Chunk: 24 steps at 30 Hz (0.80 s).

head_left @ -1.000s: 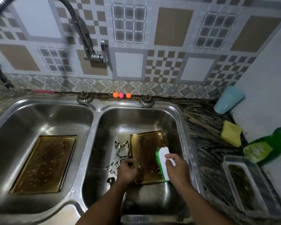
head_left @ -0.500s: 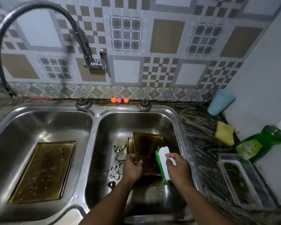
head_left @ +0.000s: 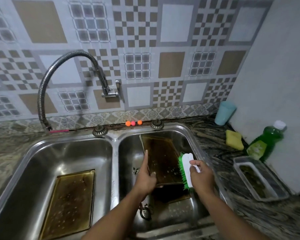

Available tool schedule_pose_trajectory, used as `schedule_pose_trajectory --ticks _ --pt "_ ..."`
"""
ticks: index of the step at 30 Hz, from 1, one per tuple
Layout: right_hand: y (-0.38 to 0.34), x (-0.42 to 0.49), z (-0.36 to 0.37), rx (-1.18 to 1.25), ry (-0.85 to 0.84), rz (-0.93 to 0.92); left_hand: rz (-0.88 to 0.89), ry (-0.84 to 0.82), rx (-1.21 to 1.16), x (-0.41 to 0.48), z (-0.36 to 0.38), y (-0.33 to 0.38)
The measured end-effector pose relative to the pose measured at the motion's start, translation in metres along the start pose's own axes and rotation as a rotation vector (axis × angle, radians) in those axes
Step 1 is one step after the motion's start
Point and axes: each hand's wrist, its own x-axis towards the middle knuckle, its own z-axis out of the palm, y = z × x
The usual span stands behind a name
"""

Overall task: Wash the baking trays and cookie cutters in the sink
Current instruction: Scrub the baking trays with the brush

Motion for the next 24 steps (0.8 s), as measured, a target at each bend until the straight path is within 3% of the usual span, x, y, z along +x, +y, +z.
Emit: schedule_pose_trajectory --ticks 6,11,18,24 --pt "-0.028 -0.018 0.003 0.039 0.098 -0.029 0.1 -0.036 -0.024 -0.01 -0.052 0.025" --pt "-0.026 -0.018 0.006 -0.113 0.152 0.038 0.17 -0.08 -0.143 -0.015 -0.069 0.036" --pt "-0.022 -0.022 -0.003 -0.084 0.019 0.08 0.193 -0.263 -0.092 -0.025 -0.061 0.053" --pt "-0.022 -0.01 -0.02 -0.118 -0.015 -0.069 0.279 -0.076 -0.022 -0.014 -0.033 0.07"
